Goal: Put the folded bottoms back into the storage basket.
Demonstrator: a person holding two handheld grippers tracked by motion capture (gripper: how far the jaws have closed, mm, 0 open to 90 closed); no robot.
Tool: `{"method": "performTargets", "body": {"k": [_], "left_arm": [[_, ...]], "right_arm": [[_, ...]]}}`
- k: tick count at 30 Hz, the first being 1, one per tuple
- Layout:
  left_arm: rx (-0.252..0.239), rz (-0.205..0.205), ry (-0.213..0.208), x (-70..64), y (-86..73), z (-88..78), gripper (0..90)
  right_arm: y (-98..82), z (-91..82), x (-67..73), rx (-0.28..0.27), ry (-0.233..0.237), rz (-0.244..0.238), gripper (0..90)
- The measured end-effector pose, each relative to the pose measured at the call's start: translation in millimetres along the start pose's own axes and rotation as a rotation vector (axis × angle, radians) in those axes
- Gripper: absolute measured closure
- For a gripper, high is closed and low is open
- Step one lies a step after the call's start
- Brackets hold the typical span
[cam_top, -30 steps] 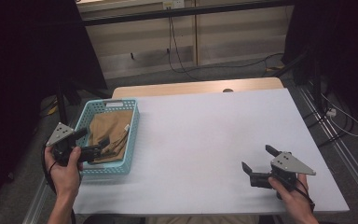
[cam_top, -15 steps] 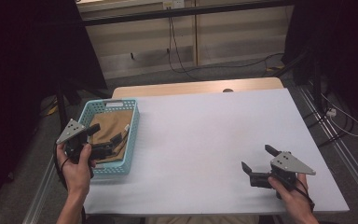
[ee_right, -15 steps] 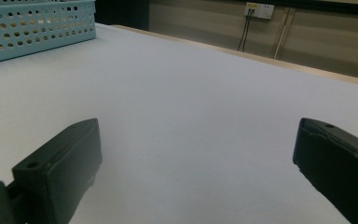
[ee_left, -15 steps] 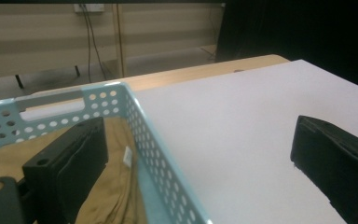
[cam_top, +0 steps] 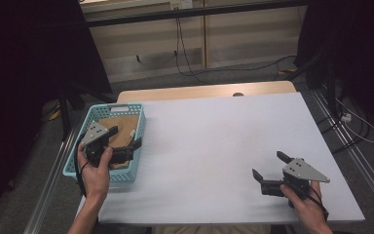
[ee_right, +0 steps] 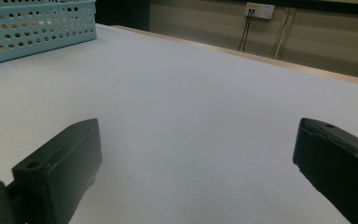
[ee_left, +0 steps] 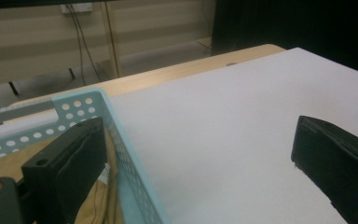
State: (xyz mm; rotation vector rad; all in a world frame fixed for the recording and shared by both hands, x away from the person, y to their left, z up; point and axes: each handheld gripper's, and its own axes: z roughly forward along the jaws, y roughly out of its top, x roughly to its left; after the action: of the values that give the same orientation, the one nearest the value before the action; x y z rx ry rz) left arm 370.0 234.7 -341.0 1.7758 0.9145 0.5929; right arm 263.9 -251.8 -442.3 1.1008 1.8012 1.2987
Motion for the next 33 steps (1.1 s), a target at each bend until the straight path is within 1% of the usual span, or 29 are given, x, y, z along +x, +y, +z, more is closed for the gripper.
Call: {"method": "performTargets", "body": {"k": [1, 2, 3, 4, 8, 9, 10, 11, 12, 14, 15, 16, 17, 20, 22, 24, 26, 28, 31, 33], "left_arm": [[-0.013, 0.008, 0.002, -0.9, -0.8, 2.1, 3.7], [-0.025, 0.012, -0.009, -1.6, -1.6, 5.7, 3.7], [-0.021, 0.01, -0.011, -2.0, -2.1, 7.8, 3.7], [-0.018, -0.002, -0.017, -4.0, -3.1, 11.1, 3.7], [0.003, 0.027, -0.041, -12.4, -4.7, 19.4, 3.7], [0.004, 0.03, -0.053, -14.4, -4.7, 21.2, 3.7], [0.004, 0.019, -0.065, -15.2, -4.6, 22.0, 3.7], [-0.004, -0.003, -0.078, -15.8, -4.3, 23.2, 3.7], [-0.004, -0.008, -0.091, -16.0, -3.6, 24.0, 3.7], [0.0, -0.001, -0.087, -18.1, -2.2, 25.7, 3.7], [-0.002, 0.005, -0.103, -19.8, -2.4, 26.8, 3.7], [0.002, 0.024, -0.118, -21.2, -2.6, 27.2, 4.5], [0.002, 0.048, -0.127, -24.3, -3.0, 27.8, 5.3], [0.016, 0.074, -0.141, -34.1, -4.2, 32.1, 4.6], [0.025, 0.069, -0.157, -38.5, -3.6, 34.5, 4.3], [0.016, 0.067, -0.182, -43.2, -1.6, 36.1, 4.1], [0.001, 0.073, -0.182, -49.5, 0.2, 37.5, 3.9], [-0.007, 0.072, -0.196, -53.4, 0.1, 40.0, 3.6], [-0.002, 0.064, -0.218, -60.8, -3.7, 45.0, 3.6], [0.006, 0.066, -0.215, -64.8, -7.6, 47.7, 3.6]], "right_arm": [[0.0, -0.1, 0.1, 0.0, 0.0, 0.0, 1.1], [0.0, -0.1, 0.1, 0.0, 0.001, -0.001, 1.1], [0.0, -0.1, 0.2, 0.0, 0.001, 0.0, 1.1], [0.0, -0.1, 0.2, 0.0, 0.002, 0.0, 1.0], [0.0, 0.0, 0.0, 0.0, 0.001, 0.0, 1.0], [0.0, 0.2, -0.1, 0.0, 0.002, 0.001, 1.0], [-0.1, 0.3, -0.1, 0.0, 0.002, 0.001, 1.0], [0.0, 0.3, -0.1, 0.001, 0.003, 0.001, 1.0], [0.0, 0.3, 0.0, 0.001, 0.002, 0.001, 1.0], [0.0, 0.3, 0.0, 0.0, 0.003, 0.001, 1.0], [0.0, 0.3, -0.1, 0.0, 0.003, 0.001, 1.0], [0.0, 0.3, -0.2, 0.0, 0.003, 0.001, 1.0], [0.0, 0.3, -0.2, 0.001, 0.003, 0.001, 1.0], [-0.1, 0.5, -0.1, 0.001, 0.004, 0.002, 1.0], [-0.1, 0.7, 0.0, 0.001, 0.005, 0.002, 1.0], [0.0, 0.6, 0.0, -0.001, 0.005, 0.003, 1.0], [-0.1, 0.8, -0.3, -0.002, 0.006, 0.004, 1.0], [-0.2, 0.8, -0.2, -0.002, 0.007, 0.004, 1.0], [-0.1, 0.5, 0.1, -0.004, 0.007, 0.003, 1.0], [-0.1, 0.3, -0.2, -0.006, 0.006, 0.003, 1.0]]}}
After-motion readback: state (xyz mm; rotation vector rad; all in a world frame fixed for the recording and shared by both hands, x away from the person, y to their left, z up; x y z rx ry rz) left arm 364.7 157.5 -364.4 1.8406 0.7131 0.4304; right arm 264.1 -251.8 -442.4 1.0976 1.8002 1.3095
